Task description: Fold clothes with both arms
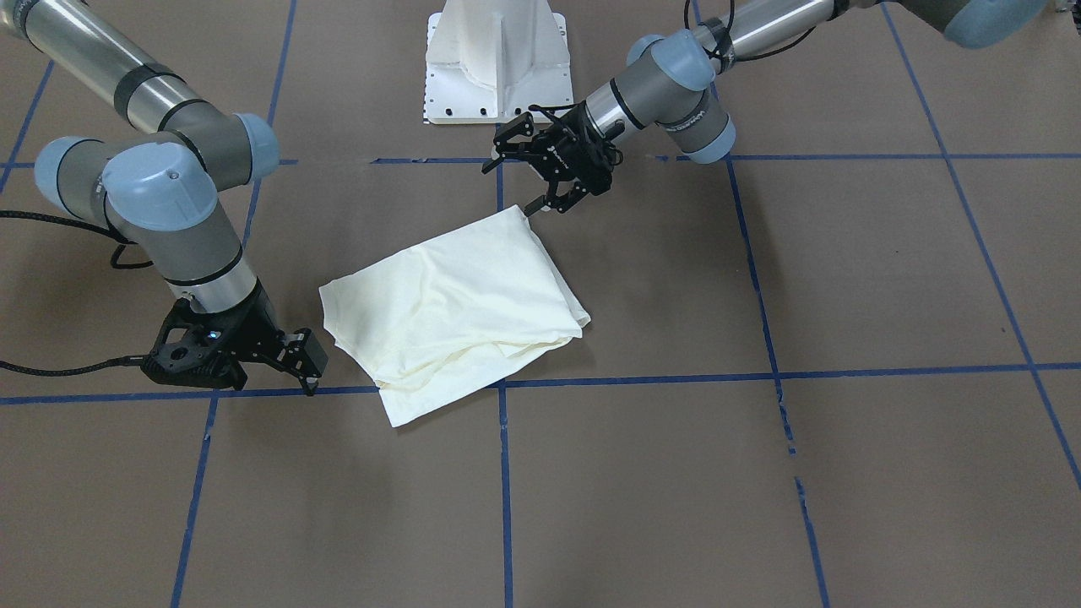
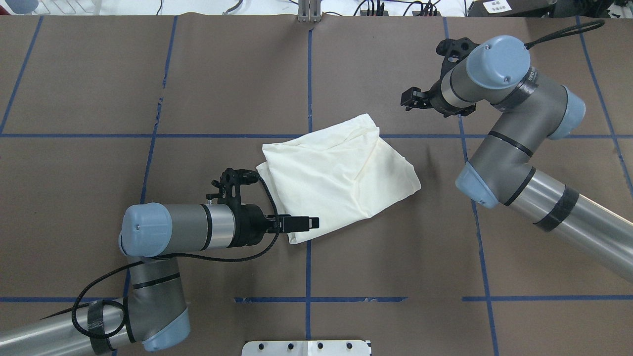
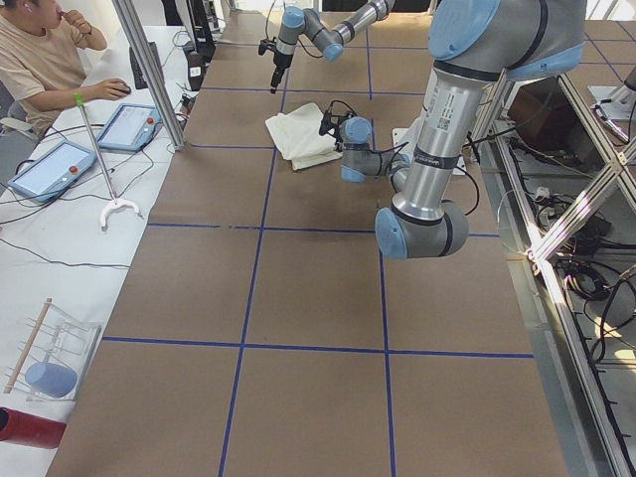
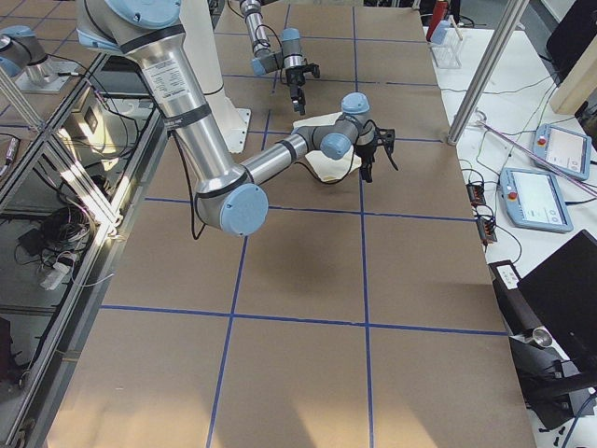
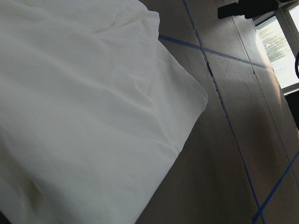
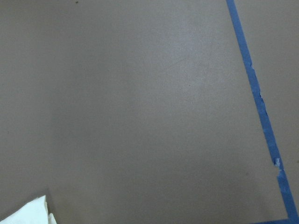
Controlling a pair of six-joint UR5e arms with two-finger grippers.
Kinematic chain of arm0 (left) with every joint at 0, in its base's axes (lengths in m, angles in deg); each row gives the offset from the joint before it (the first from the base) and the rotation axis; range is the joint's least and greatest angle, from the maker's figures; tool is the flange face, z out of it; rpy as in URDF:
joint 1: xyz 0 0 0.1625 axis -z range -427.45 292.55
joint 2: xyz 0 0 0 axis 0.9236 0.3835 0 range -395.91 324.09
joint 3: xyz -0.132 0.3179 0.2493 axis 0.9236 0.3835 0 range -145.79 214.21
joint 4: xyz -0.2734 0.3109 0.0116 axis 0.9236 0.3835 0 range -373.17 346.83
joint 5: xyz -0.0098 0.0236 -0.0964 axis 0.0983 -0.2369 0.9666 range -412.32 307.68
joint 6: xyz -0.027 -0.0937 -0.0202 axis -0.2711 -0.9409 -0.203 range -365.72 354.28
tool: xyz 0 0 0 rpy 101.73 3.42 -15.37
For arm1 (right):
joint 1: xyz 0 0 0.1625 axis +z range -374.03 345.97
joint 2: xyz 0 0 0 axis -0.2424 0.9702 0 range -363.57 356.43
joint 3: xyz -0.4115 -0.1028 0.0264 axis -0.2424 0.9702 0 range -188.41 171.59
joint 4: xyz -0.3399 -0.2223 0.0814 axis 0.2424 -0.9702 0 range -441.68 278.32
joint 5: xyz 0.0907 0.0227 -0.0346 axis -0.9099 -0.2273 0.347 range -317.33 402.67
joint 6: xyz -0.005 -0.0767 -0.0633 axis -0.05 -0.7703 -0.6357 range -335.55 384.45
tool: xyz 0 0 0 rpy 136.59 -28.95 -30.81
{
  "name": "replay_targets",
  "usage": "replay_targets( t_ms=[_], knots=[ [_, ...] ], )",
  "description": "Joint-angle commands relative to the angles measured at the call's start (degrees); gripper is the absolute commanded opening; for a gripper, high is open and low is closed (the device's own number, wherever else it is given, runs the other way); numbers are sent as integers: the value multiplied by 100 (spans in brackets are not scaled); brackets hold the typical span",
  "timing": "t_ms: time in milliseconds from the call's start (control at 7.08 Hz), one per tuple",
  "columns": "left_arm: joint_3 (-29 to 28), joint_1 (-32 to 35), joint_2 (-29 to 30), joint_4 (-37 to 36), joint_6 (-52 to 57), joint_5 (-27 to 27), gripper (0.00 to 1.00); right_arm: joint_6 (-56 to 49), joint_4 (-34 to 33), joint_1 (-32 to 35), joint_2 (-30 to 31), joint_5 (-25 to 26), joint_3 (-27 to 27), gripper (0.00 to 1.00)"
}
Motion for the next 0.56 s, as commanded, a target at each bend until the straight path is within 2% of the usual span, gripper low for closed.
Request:
replay_targets(
  t_ms=[0,423],
  knots=[
    [-140,-212,127,-11,-1012,-532,100,0,0,-5,-3,-15,-8,100],
    [-238,-494,145,-10,-1287,-858,100,9,-9,4,-3,-15,-8,100]
  ],
)
